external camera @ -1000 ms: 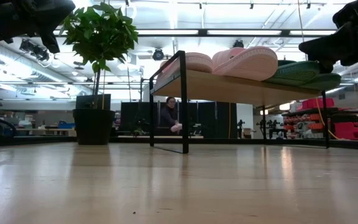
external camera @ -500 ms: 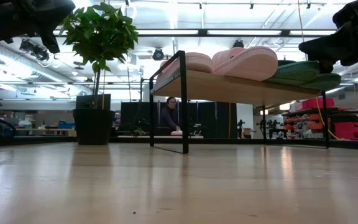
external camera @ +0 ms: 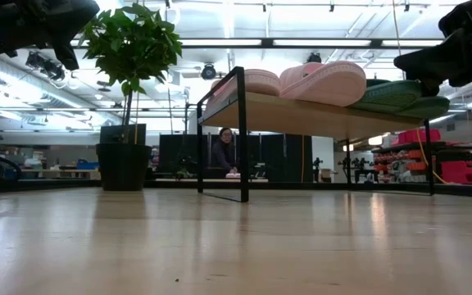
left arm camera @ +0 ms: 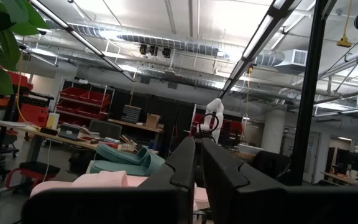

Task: Pick and place slides into the shelf
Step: Return to Home Position

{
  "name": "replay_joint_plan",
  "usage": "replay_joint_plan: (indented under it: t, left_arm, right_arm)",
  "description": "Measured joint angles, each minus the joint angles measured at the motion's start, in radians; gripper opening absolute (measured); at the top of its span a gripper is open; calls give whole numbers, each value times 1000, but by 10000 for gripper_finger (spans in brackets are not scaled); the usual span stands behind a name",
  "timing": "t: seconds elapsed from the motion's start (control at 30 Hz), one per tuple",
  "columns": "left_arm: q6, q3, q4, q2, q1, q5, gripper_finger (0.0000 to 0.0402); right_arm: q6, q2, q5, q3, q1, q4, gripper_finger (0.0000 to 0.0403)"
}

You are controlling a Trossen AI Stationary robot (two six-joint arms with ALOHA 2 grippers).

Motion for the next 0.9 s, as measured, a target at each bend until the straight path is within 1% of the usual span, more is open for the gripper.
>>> replay_joint_plan:
  t: [0.13, 0.53, 0.9]
  left_arm:
    - [0, 0, 0, 0, 0, 0, 36]
    - [0, 0, 0, 0, 0, 0, 21]
    - [0, 0, 0, 0, 0, 0, 36]
  right_arm:
    - [0, 0, 0, 0, 0, 0, 14]
    - [0, 0, 0, 0, 0, 0, 14]
    - [0, 0, 0, 0, 0, 0, 14]
